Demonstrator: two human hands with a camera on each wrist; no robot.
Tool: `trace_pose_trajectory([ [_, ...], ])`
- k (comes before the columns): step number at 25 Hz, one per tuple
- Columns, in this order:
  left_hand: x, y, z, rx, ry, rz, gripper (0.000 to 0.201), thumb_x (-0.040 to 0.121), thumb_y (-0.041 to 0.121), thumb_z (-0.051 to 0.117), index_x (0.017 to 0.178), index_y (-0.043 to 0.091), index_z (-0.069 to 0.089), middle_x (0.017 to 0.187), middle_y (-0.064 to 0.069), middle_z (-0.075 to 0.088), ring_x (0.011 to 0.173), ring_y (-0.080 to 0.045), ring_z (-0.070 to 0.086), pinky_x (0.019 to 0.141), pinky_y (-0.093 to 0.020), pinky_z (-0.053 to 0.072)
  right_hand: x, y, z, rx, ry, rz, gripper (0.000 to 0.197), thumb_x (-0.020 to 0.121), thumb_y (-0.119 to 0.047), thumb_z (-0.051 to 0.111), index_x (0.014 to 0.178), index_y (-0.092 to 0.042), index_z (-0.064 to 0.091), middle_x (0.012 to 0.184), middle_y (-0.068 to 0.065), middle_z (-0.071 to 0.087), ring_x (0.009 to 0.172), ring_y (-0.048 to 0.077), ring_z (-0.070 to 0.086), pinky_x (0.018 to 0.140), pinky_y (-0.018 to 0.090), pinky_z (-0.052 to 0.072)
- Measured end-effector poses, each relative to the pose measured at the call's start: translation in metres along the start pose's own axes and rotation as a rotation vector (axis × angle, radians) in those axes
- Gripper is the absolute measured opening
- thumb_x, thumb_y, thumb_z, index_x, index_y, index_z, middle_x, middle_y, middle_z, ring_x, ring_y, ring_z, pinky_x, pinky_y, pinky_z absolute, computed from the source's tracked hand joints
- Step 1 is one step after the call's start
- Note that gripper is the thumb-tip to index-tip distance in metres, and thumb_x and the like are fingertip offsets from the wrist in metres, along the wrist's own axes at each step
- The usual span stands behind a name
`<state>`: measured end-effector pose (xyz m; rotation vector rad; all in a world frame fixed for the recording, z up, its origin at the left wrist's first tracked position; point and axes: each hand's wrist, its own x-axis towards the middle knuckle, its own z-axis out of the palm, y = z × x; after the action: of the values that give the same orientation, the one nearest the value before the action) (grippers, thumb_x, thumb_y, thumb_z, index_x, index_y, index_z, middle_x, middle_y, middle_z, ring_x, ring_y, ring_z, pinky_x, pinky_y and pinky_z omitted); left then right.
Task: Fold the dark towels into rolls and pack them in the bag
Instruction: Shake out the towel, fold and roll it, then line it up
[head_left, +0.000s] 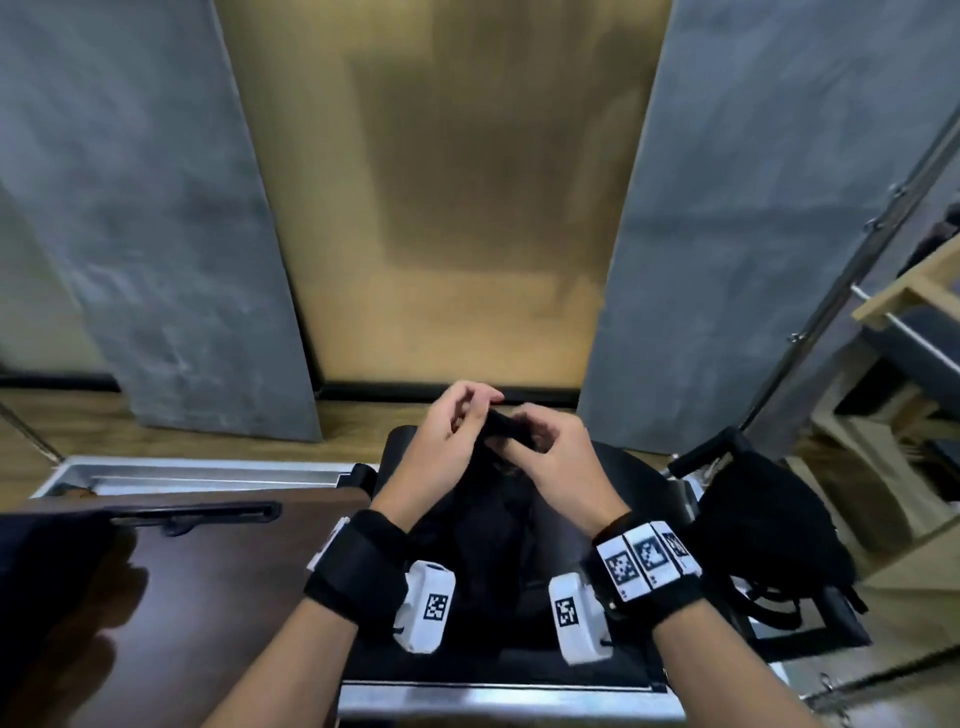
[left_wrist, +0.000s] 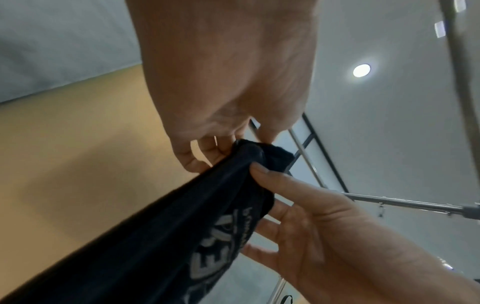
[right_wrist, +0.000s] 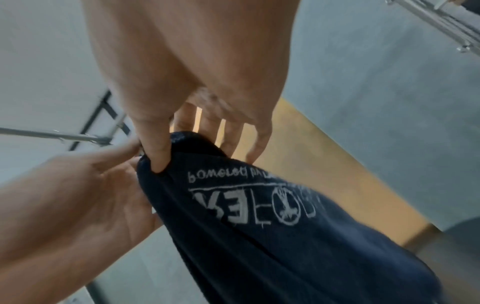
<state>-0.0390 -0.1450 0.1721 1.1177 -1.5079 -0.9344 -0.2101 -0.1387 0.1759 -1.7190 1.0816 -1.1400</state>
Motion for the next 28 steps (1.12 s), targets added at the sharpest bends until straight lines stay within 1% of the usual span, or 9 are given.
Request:
trace_pose_trajectory([
  [2,-0.039,0.034,-0.007,0.023,-0.063,0.103,0.024,0.1,0.036,0.067,0.119,0.022,0.067,0.107,0.009,0.074,0.099,-0.004,0.067,0.085,-0.02,0.049,-0.029,-0.028,-0.005,-0.007,-0.008,-0.066,0.006,0.093,-0.02,0.077,0.098,-0.02,0.076,0.089,-0.001,0.077,0.085,0.016,0.072,0.079,0.046,0.057],
  [4,-0.08,0.061,-0.014,0.093,-0.057,0.206,0.021,0.095,0.029,0.077,0.114,0.022,0.072,0.107,0.006,0.076,0.101,-0.008,0.07,0.084,-0.027,0.054,-0.061,-0.049,-0.005,-0.018,-0.025,-0.125,0.007,0.093,-0.024,0.078,0.099,-0.022,0.077,0.091,-0.003,0.078,0.088,0.015,0.073,0.078,0.043,0.058],
  [7,-0.135,0.092,-0.022,0.11,0.08,0.208,0.011,0.099,0.026,0.075,0.094,0.016,0.078,0.088,0.0,0.077,0.082,-0.012,0.069,0.074,-0.043,0.054,-0.107,-0.075,0.005,0.042,-0.077,-0.137,0.009,0.09,-0.02,0.08,0.099,-0.017,0.079,0.091,0.004,0.079,0.089,0.024,0.075,0.079,0.045,0.059],
  [11,-0.19,0.114,-0.04,0.1,0.135,0.242,0.015,0.103,0.027,0.07,0.093,0.019,0.076,0.084,0.006,0.074,0.081,-0.006,0.066,0.071,-0.036,0.054,-0.155,-0.093,0.021,0.134,-0.086,-0.113,0.004,0.092,-0.019,0.076,0.096,-0.018,0.078,0.091,0.008,0.079,0.085,0.016,0.074,0.078,0.032,0.058],
  [13,-0.217,0.118,-0.053,0.066,0.16,0.246,0.013,0.104,0.024,0.068,0.096,0.019,0.076,0.087,0.009,0.074,0.086,-0.006,0.068,0.075,-0.03,0.055,-0.174,-0.097,0.036,0.132,-0.089,-0.091,0.008,0.092,-0.019,0.071,0.096,-0.017,0.077,0.093,0.011,0.078,0.086,0.019,0.073,0.079,0.036,0.058],
  [17,-0.257,0.12,-0.088,0.089,0.248,0.254,0.016,0.106,0.023,0.066,0.094,0.015,0.073,0.082,0.005,0.071,0.08,-0.008,0.065,0.071,-0.035,0.051,-0.204,-0.087,0.068,-0.063,-0.181,-0.02,0.017,0.088,-0.013,0.061,0.096,-0.017,0.075,0.092,0.012,0.077,0.09,0.034,0.073,0.085,0.055,0.057],
  [19,-0.278,0.121,-0.122,0.075,0.328,0.251,0.019,0.107,0.024,0.064,0.092,0.016,0.072,0.077,0.004,0.068,0.075,-0.005,0.06,0.065,-0.027,0.045,-0.218,-0.08,0.083,-0.239,-0.239,0.053,0.018,0.089,-0.006,0.061,0.094,-0.019,0.073,0.09,0.007,0.076,0.09,0.029,0.073,0.085,0.055,0.059],
  [23,-0.33,0.102,-0.209,0.023,0.39,0.186,0.019,0.106,0.026,0.063,0.096,0.012,0.071,0.084,-0.014,0.069,0.078,-0.01,0.061,0.07,-0.033,0.047,-0.247,-0.082,0.127,-0.385,-0.207,0.09,0.021,0.094,-0.002,0.064,0.09,-0.021,0.072,0.087,0.003,0.074,0.09,0.025,0.07,0.088,0.049,0.057],
  [28,-0.393,0.061,-0.311,0.028,0.431,0.122,0.015,0.107,0.024,0.06,0.101,0.02,0.073,0.094,-0.007,0.076,0.089,-0.014,0.071,0.081,-0.025,0.056,-0.271,-0.106,0.188,-0.432,-0.022,0.005,0.018,0.094,0.002,0.071,0.091,-0.015,0.077,0.089,-0.004,0.077,0.09,0.014,0.071,0.083,0.038,0.056],
])
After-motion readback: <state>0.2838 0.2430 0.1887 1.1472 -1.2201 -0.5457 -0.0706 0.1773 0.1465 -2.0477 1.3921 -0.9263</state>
